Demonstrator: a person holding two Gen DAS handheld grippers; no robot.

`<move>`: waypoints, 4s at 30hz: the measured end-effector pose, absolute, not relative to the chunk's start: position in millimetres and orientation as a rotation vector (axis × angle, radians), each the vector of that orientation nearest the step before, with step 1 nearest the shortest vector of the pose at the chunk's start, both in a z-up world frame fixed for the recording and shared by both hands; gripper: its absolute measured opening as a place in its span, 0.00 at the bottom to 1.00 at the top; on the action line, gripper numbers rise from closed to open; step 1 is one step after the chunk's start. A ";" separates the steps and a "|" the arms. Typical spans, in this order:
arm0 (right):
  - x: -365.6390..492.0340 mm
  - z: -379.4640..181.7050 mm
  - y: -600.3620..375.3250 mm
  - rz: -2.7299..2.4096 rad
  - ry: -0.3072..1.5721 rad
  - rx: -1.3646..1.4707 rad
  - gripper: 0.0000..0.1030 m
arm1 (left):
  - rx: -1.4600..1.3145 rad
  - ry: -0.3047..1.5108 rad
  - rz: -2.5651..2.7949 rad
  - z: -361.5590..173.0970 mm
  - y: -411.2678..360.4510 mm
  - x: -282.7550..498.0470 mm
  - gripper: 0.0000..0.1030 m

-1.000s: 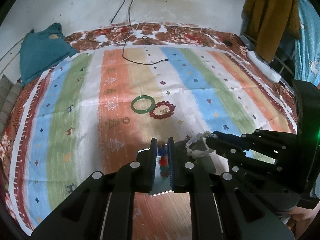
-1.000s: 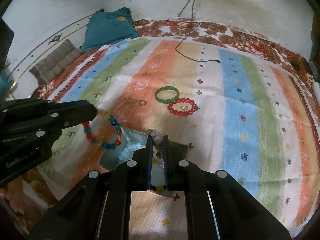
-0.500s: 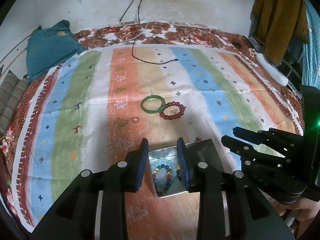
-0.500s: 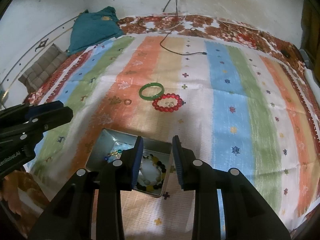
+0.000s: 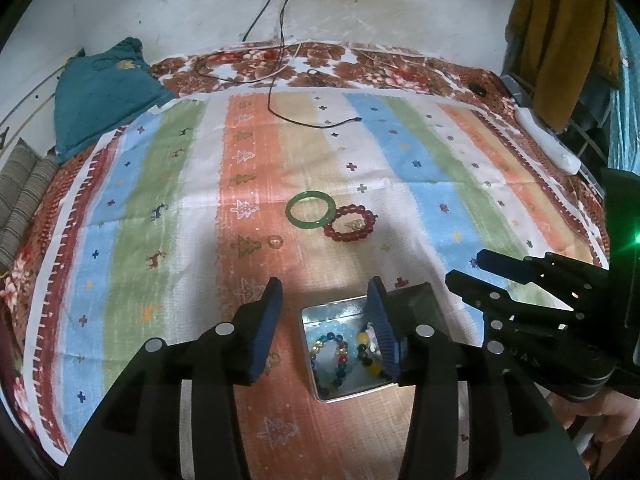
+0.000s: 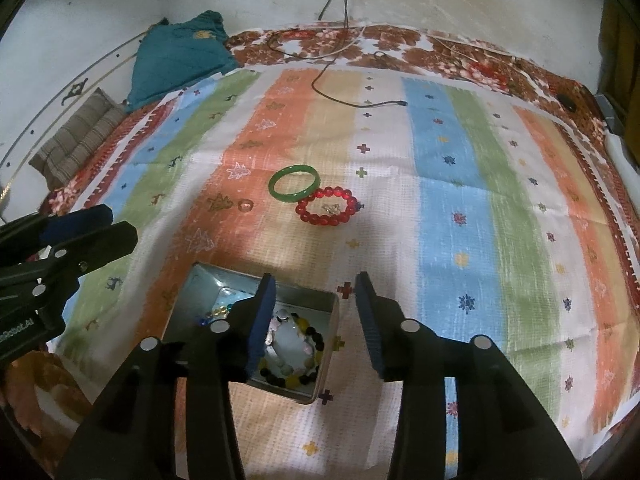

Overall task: Organize jewelry
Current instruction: 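Move both open tools toward the green jade bangle and red bead bracelet, then grasp the green jade bangle rim with the left tool while the right tool grasps the red bead bracelet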

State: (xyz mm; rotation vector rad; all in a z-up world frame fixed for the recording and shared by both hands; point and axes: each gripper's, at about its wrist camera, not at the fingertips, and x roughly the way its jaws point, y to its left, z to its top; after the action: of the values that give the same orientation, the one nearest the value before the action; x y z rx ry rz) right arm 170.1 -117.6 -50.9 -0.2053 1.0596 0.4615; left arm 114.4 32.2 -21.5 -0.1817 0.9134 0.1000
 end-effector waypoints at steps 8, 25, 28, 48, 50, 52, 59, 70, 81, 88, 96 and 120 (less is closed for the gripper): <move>181.9 -52.4 -117.1 0.440 1.073 -0.200 0.52 | -0.194 0.930 0.139 -24.5 43.6 129.4 0.55; 219.5 -65.9 -112.7 0.395 1.097 -0.232 0.69 | -0.160 0.949 0.194 -32.6 64.5 167.7 0.70; 226.0 -70.3 -111.9 0.392 1.108 -0.231 0.70 | -0.166 0.956 0.196 -35.2 67.8 174.9 0.73; 256.6 -89.0 -97.0 0.395 1.145 -0.242 0.76 | -0.154 0.992 0.235 -54.8 83.0 215.0 0.84; 260.0 -92.2 -96.6 0.392 1.153 -0.243 0.76 | -0.152 1.002 0.239 -58.6 85.0 219.3 0.84; 262.9 -94.8 -96.7 0.390 1.160 -0.244 0.76 | -0.151 1.007 0.237 -61.0 86.0 222.8 0.84; 274.7 -105.1 -93.8 0.383 1.184 -0.247 0.76 | -0.128 1.034 0.227 -69.9 85.6 235.1 0.84; 297.5 -125.4 -91.8 0.354 1.213 -0.249 0.76 | -0.130 1.071 0.232 -94.2 99.1 257.3 0.84; 317.2 -146.6 -86.9 0.336 1.235 -0.292 0.76 | -0.152 1.115 0.219 -115.9 106.5 277.9 0.83; 325.9 -160.5 -84.8 0.325 1.243 -0.320 0.76 | -0.158 1.136 0.206 -127.9 109.4 288.8 0.82; 334.9 -169.6 -79.9 0.328 1.247 -0.330 0.76 | -0.156 1.150 0.188 -138.7 110.3 302.8 0.78; 346.2 -195.7 -73.3 0.321 1.274 -0.393 0.73 | -0.066 1.246 0.165 -175.6 103.6 318.5 0.43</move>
State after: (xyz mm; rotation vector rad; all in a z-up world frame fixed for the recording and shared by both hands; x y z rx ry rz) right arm 346.2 -73.3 -195.7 -0.3930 1.2736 0.3213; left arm 318.5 103.6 -175.6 -0.0655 1.2459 0.1651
